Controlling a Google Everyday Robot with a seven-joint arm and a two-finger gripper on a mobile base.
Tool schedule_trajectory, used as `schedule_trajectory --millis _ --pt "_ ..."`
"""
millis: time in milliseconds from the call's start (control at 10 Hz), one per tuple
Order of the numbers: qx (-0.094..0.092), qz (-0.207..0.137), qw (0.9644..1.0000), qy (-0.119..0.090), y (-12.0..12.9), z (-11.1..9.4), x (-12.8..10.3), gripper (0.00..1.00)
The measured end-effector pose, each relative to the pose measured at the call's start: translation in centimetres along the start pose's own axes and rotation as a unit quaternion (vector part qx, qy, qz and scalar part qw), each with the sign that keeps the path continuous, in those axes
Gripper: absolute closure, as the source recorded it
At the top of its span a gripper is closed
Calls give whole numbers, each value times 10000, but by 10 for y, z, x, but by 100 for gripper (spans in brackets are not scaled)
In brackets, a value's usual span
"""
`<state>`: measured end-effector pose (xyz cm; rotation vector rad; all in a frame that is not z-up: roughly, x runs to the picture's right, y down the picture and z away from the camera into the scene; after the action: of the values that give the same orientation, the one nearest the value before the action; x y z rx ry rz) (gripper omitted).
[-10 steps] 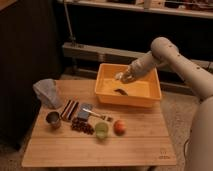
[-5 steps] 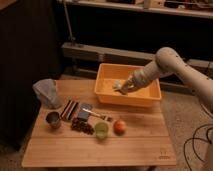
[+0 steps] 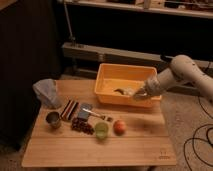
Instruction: Wipe tray with brush
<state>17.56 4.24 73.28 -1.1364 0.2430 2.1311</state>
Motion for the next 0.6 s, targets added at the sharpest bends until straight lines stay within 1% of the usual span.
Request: schedule_trajectory --millis 100,400,600 --pt "30 85 9999 -56 -7 -5 -5 100" --pt "107 414 9987 -284 -23 -16 -29 100" --pt "130 532 9976 -418 -24 -24 -43 100"
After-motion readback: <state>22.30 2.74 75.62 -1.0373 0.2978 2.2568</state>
